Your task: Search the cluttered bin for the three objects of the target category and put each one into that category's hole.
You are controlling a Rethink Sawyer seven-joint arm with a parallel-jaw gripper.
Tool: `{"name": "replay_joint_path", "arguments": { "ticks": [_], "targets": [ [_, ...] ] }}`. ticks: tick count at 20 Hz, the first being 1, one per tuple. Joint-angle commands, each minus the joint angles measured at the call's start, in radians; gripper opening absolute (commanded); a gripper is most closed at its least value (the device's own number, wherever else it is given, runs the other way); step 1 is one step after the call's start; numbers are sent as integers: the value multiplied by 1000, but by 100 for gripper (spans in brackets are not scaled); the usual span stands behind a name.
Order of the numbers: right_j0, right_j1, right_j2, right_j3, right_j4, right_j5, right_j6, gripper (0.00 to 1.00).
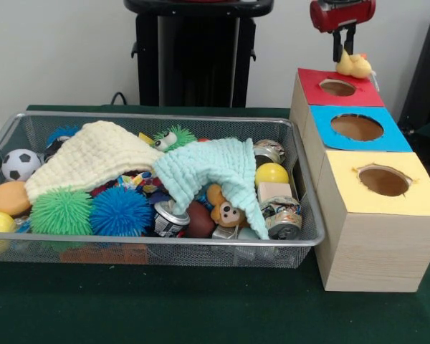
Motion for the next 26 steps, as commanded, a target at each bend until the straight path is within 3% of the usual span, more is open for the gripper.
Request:
{"name": "replay_joint_path", "arguments": {
  "ticks": [1,10,26],
  "targets": [
    [-61,-34,102,21,21,-12,116,0],
    [-131,-114,181,20,88,91,101,0],
    [-168,-83,179,-44,82,144,66,0]
  ]
}}
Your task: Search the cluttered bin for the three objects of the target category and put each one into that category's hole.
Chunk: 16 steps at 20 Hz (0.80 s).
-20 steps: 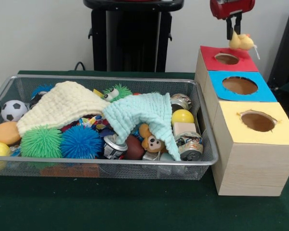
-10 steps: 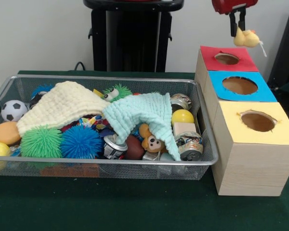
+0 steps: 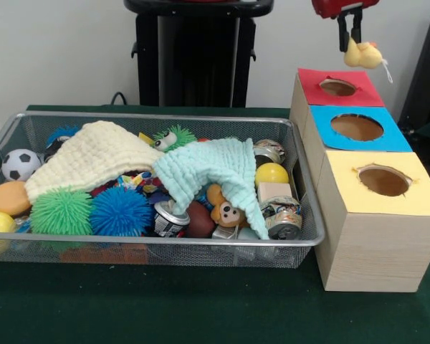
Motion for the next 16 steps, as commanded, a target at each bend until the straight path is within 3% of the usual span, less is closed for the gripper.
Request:
{"name": "replay_joint_path", "arguments": {
  "ticks": [1,9,16],
  "targets": [
    [-26,22,49,-47,20,93,67,0],
    [-30,32,45,-46,7,85,59,0],
    [-81,42,63,-40,-10,91,24,0]
  ]
}}
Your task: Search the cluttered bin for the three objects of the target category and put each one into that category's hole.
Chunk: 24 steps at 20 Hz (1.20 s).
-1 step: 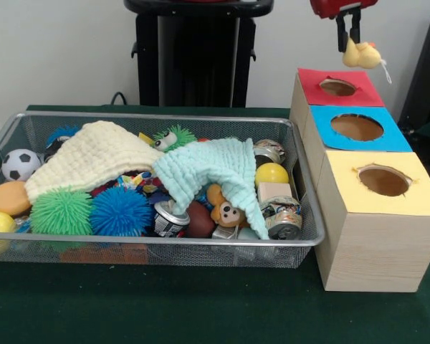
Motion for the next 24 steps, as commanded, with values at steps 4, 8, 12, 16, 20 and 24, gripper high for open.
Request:
{"name": "replay_joint_path", "arguments": {
  "ticks": [4,8,12,16,20,24],
  "targets": [
    [-78,55,60,-40,-21,82,18,0],
    [-90,60,63,-46,-30,89,11,0],
    [-86,71,56,-55,-39,84,14,0],
    [-78,75,48,-63,-45,83,16,0],
    [-74,72,43,-66,-55,76,14,0],
    [-70,70,40,-75,-60,87,11,0]
  ]
}}
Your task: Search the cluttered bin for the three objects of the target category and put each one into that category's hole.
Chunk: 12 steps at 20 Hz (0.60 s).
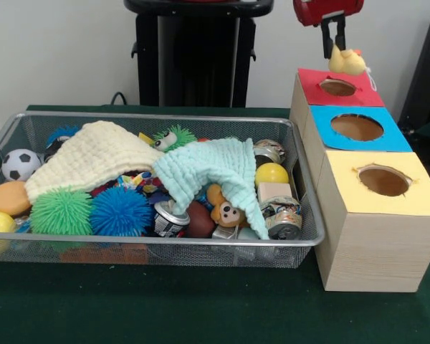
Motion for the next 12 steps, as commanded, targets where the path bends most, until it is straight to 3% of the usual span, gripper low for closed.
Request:
{"name": "replay_joint_path", "arguments": {
  "ticks": [1,9,10,12],
  "targets": [
    [-7,32,32,-74,-50,84,11,0],
    [-12,22,40,-77,-58,85,3,0],
    [-13,19,37,-75,-57,80,10,100],
    [-11,17,34,-78,-60,80,10,100]
  ]
}}
